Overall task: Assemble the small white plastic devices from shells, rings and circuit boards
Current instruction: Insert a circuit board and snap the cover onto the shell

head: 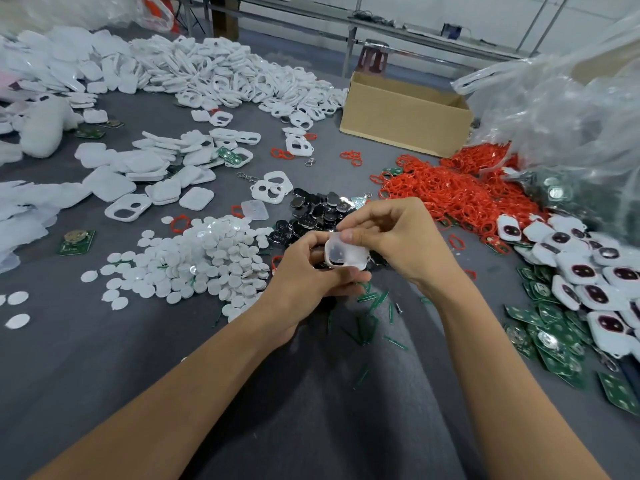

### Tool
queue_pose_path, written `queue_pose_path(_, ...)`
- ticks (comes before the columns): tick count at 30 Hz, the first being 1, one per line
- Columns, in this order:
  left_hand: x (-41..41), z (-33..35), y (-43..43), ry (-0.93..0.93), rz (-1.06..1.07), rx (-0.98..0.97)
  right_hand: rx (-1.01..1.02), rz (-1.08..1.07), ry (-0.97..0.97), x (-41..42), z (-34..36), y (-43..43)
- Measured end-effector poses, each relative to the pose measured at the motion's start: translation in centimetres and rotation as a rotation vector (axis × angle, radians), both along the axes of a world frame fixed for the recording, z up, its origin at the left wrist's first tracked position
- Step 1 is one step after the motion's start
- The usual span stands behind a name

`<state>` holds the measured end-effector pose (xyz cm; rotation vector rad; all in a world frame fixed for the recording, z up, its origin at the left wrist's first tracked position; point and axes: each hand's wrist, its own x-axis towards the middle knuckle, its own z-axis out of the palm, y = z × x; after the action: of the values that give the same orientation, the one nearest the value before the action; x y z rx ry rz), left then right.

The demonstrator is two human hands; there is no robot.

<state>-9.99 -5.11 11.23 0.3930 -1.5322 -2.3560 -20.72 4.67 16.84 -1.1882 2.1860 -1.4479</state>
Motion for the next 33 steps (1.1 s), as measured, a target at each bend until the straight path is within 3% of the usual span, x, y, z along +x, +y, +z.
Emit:
queue_pose_path(12, 0.0, 0.1, 0.1, 0.032, 0.051, -0.009, -0.007, -0.02, 0.03, -0.1, -0.6, -0.4)
queue_pose_path(33, 0.1, 0.4, 0.0, 0.002, 0.111, -0.004, 0.032, -0.034, 0.273, -0.2, -1.6, -0.6)
